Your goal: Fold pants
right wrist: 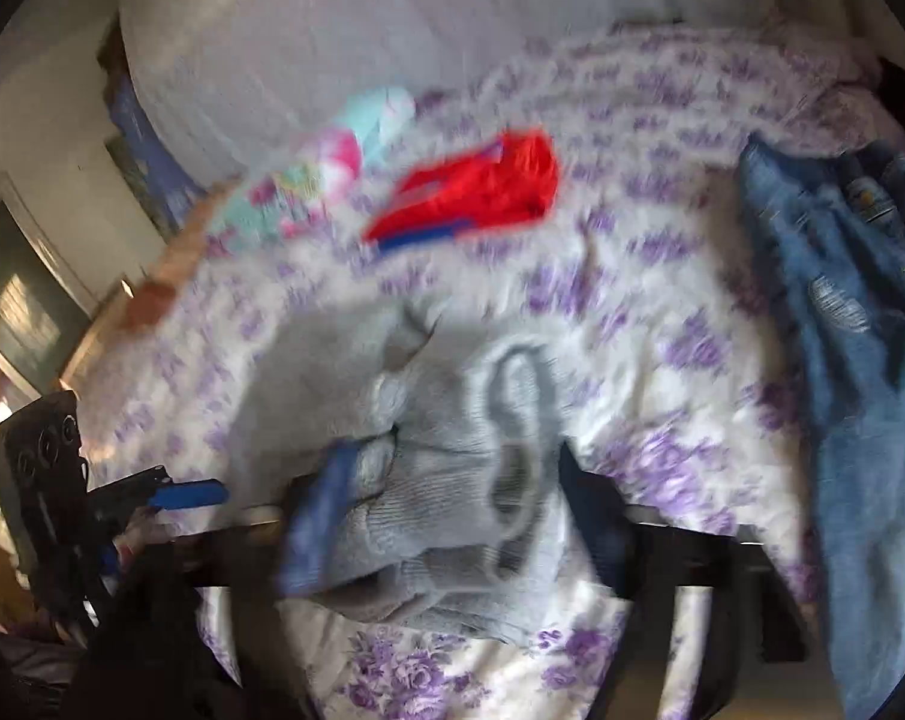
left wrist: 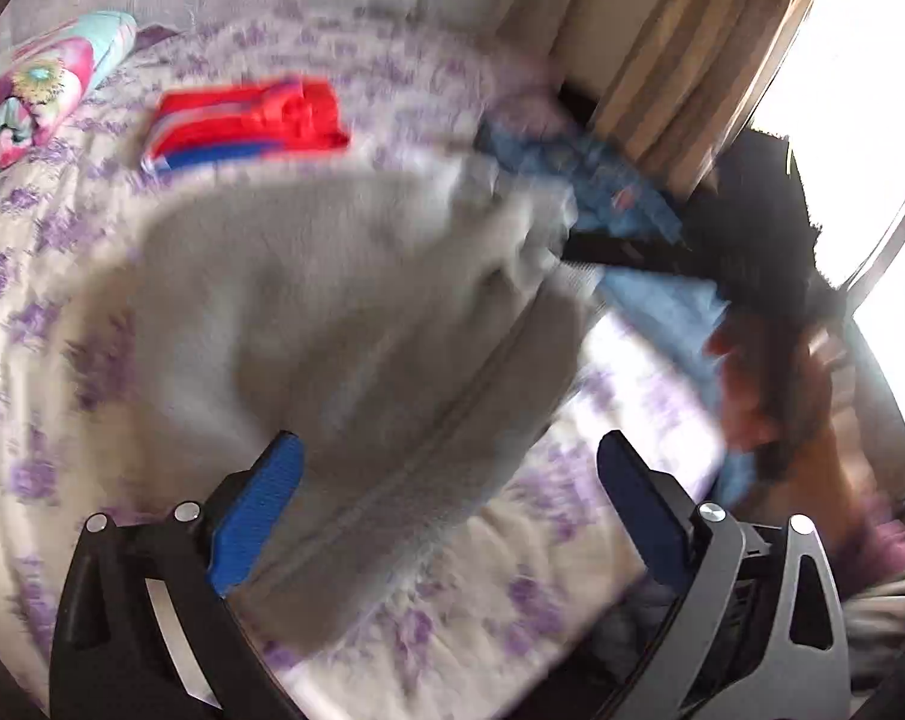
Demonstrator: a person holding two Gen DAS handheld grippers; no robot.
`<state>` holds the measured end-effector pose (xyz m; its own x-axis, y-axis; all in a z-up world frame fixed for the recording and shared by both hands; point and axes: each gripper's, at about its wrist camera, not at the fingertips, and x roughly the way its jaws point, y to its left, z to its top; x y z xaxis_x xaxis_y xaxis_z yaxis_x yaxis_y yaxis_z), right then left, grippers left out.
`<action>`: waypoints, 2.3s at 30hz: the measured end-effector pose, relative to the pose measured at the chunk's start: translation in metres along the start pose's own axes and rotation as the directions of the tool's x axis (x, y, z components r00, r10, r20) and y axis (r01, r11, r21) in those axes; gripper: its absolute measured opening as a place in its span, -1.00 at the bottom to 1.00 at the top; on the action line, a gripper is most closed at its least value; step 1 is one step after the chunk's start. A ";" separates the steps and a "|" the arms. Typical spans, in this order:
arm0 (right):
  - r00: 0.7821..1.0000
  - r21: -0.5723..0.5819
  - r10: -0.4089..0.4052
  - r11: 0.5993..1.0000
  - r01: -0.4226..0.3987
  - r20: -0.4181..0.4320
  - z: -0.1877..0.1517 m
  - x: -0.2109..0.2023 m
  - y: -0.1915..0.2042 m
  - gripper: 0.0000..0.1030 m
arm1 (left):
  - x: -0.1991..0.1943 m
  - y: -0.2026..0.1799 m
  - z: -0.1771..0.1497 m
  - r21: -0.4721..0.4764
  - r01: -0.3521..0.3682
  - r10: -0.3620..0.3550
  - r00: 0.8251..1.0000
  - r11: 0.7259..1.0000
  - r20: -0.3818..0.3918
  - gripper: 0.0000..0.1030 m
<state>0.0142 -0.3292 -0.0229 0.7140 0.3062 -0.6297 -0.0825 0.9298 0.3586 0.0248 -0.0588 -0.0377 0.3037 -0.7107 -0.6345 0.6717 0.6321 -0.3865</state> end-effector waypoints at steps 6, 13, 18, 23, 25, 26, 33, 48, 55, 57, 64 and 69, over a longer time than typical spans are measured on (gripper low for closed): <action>0.963 0.262 0.233 0.946 -0.193 -0.135 -0.023 0.042 -0.063 0.93 | -0.011 0.108 0.007 -0.323 0.091 -0.095 0.995 0.942 0.003 0.90; 0.911 0.302 0.361 0.907 -0.294 -0.198 -0.018 0.089 -0.058 0.93 | 0.055 0.122 0.005 -0.435 0.174 -0.218 0.974 0.883 -0.054 0.90; 0.870 0.327 0.422 0.885 -0.332 -0.257 -0.018 0.093 -0.061 0.93 | 0.066 0.098 0.021 -0.340 0.194 -0.232 0.970 0.920 -0.073 0.90; 0.874 0.287 0.395 0.904 -0.315 -0.283 -0.013 0.111 -0.041 0.93 | 0.089 0.095 0.021 -0.346 0.199 -0.247 0.964 0.917 -0.101 0.90; 0.890 0.266 0.367 0.917 -0.298 -0.270 -0.011 0.109 -0.032 0.58 | 0.083 0.091 0.022 -0.347 0.190 -0.232 0.969 0.918 -0.085 0.82; 0.895 0.232 0.360 0.924 -0.303 -0.264 -0.009 0.102 -0.025 0.39 | 0.076 0.092 0.023 -0.354 0.205 -0.240 0.969 0.912 -0.059 0.64; 0.897 0.178 0.414 0.905 -0.387 -0.154 -0.032 0.044 -0.002 0.12 | 0.036 0.069 0.016 -0.282 0.257 -0.273 0.962 0.924 -0.015 0.41; 0.949 -0.024 0.225 0.974 -0.225 0.220 0.200 0.058 0.037 0.32 | 0.024 0.133 0.270 -0.121 0.122 -0.097 0.977 0.985 0.189 0.65; 0.950 0.033 -0.303 0.953 0.301 0.079 0.214 0.226 -0.019 0.91 | 0.186 0.310 0.266 -0.554 -0.019 -0.027 0.997 0.833 -0.075 0.92; 0.956 0.081 -0.227 0.973 0.215 0.186 0.208 0.198 -0.018 0.91 | 0.173 0.318 0.262 -0.583 0.050 -0.069 0.998 0.811 -0.010 0.92; 0.881 0.051 -0.207 0.977 0.205 0.426 0.147 0.051 0.027 0.93 | 0.054 0.223 0.242 -0.323 -0.177 0.221 0.970 0.930 0.105 0.90; 0.891 0.004 -0.305 0.947 0.322 0.337 0.061 0.000 0.059 0.93 | -0.016 0.117 0.156 -0.132 -0.443 0.462 0.864 0.887 0.200 0.90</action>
<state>0.0516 -0.2867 0.0402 0.8954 -0.0792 -0.4382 0.1548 0.9780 0.1396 0.2034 -0.0217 0.0316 0.7078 -0.3842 -0.5928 0.3715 0.9162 -0.1503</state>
